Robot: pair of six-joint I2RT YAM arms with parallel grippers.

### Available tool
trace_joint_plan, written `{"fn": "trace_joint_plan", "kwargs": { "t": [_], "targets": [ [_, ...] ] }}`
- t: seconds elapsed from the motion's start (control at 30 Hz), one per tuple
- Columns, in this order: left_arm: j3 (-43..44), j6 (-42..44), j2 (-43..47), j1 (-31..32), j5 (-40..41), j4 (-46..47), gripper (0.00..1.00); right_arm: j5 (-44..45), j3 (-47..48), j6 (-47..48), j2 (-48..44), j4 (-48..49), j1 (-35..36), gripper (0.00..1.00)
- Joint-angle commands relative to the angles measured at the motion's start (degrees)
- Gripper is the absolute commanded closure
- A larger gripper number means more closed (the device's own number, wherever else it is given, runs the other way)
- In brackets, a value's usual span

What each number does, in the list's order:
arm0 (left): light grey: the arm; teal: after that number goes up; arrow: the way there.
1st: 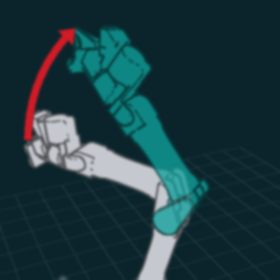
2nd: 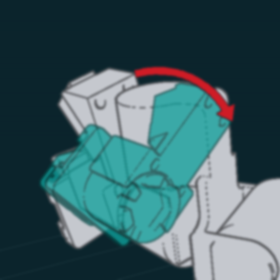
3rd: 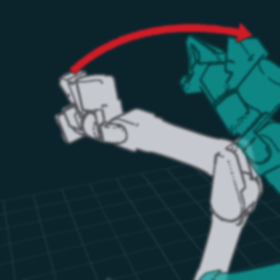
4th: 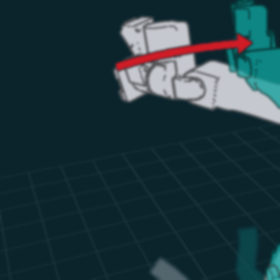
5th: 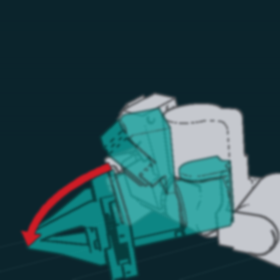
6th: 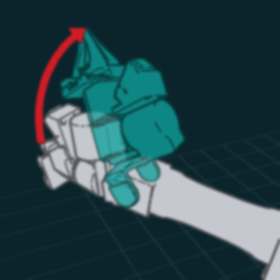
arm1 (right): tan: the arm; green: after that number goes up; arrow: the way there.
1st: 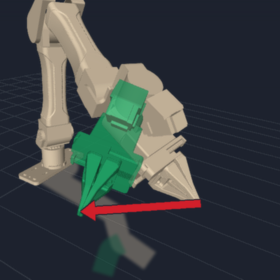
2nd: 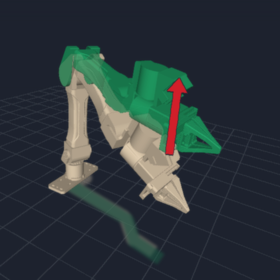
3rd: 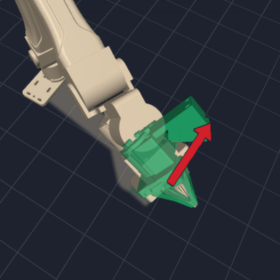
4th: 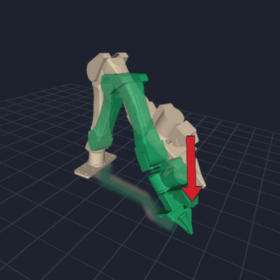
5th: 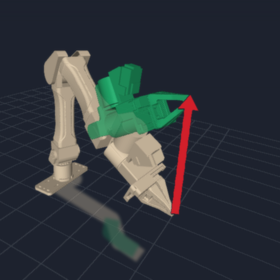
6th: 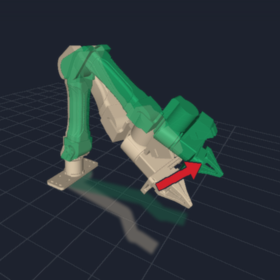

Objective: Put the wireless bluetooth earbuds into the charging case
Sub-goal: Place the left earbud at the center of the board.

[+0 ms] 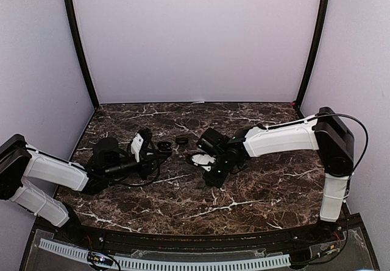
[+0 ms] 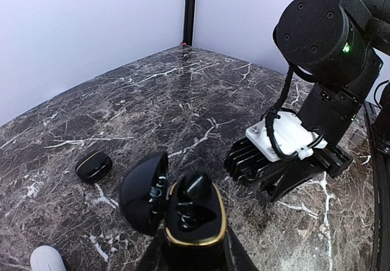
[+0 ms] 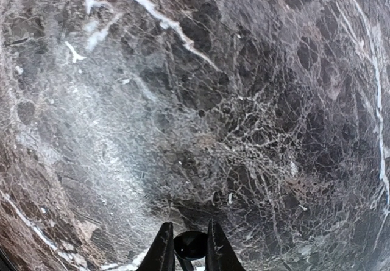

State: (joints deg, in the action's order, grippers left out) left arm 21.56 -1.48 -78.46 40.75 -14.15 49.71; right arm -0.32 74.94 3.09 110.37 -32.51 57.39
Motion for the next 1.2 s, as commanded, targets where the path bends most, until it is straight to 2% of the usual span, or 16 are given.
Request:
{"fn": "trace_joint_plan", "kwargs": {
  "t": [0.0,0.07,0.13,0.2,0.3,0.67,1.17],
  "targets": [
    [-0.8,-0.5,1.5,-0.2,-1.2,0.1,0.90,2.0,2.1,1.2,2.4,-3.9,0.3,0.79],
    [-0.8,-0.5,1.5,-0.2,-1.2,0.1,0.90,2.6,1.9,0.7,2.2,-3.6,0.3,0.64],
    [-0.7,-0.5,1.5,-0.2,-1.3,0.1,0.90,3.1,1.7,0.5,1.8,-3.5,0.4,0.60],
    [-0.6,-0.6,1.5,-0.2,-1.5,0.0,0.90,3.7,1.2,-0.1,1.1,-3.4,0.3,0.49],
    [-0.8,-0.8,1.8,-0.2,-1.6,0.0,0.90,3.1,-0.2,-0.9,-0.3,-2.8,0.3,0.39],
    [-0.7,0.1,2.2,-0.2,-0.9,-1.1,0.90,6.8,-4.6,-2.5,-1.3,-2.3,-0.1,0.38],
    [-1.3,0.6,3.4,-0.2,0.9,-1.4,0.90,10.7,-1.6,-4.8,1.1,-1.0,-5.8,0.43]
  ]
}}
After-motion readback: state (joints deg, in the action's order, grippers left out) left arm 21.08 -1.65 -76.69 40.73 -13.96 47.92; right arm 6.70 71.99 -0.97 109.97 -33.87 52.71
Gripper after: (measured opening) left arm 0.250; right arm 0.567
